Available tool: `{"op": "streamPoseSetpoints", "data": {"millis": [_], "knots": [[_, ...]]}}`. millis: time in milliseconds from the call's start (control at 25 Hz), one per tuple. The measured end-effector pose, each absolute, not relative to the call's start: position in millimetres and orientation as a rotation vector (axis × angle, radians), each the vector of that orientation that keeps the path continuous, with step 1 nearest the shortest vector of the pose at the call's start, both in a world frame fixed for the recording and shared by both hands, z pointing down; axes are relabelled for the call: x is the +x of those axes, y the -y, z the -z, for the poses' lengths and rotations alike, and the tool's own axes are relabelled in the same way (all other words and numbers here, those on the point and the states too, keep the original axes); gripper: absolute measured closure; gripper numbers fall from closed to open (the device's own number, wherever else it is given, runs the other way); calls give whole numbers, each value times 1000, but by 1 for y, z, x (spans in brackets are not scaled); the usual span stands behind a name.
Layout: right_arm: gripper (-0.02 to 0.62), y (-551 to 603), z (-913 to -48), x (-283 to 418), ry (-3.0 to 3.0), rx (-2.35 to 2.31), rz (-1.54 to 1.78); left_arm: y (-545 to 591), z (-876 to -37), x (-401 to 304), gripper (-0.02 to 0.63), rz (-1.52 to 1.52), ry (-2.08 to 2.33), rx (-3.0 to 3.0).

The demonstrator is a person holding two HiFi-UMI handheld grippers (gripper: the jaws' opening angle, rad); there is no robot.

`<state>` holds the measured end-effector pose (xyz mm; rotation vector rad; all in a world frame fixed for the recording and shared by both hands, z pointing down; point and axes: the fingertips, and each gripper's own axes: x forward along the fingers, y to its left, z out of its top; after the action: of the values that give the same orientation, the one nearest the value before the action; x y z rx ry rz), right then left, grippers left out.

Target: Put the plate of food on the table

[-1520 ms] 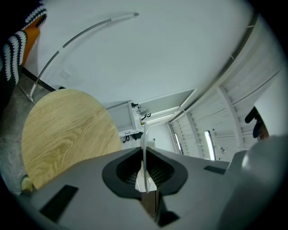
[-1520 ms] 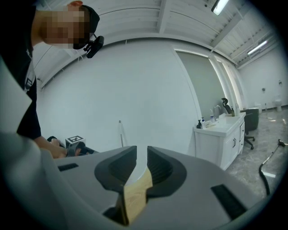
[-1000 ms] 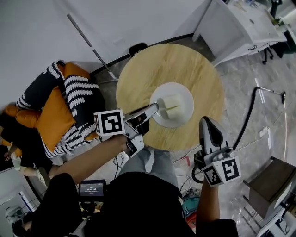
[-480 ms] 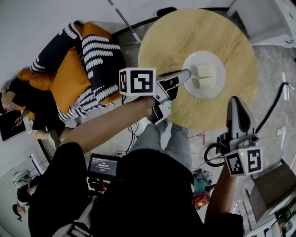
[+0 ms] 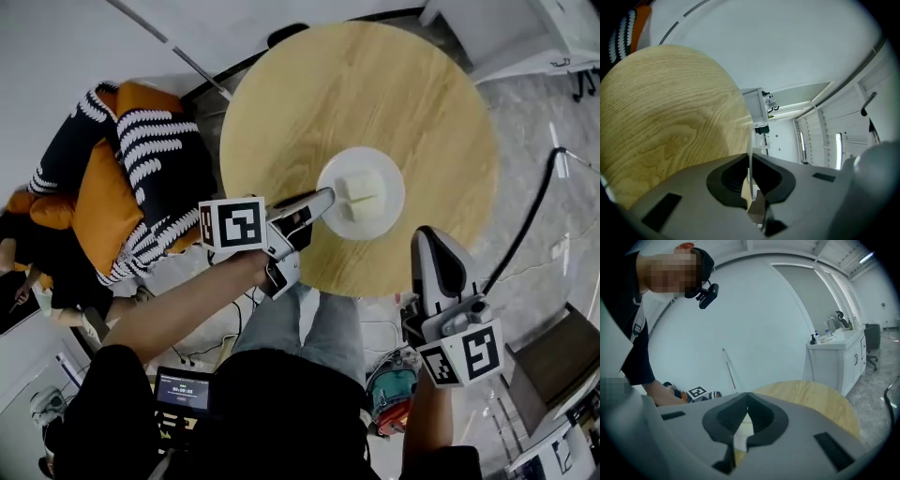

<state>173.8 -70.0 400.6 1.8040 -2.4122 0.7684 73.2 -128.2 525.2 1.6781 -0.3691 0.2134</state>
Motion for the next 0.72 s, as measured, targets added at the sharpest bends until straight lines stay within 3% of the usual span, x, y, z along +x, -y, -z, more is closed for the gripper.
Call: {"op": "streamPoseSetpoints", "data": {"millis": [720], "knots": [[588, 69, -438, 185, 2402, 1782, -883, 127, -568, 83, 586, -246, 404, 1610]]}}
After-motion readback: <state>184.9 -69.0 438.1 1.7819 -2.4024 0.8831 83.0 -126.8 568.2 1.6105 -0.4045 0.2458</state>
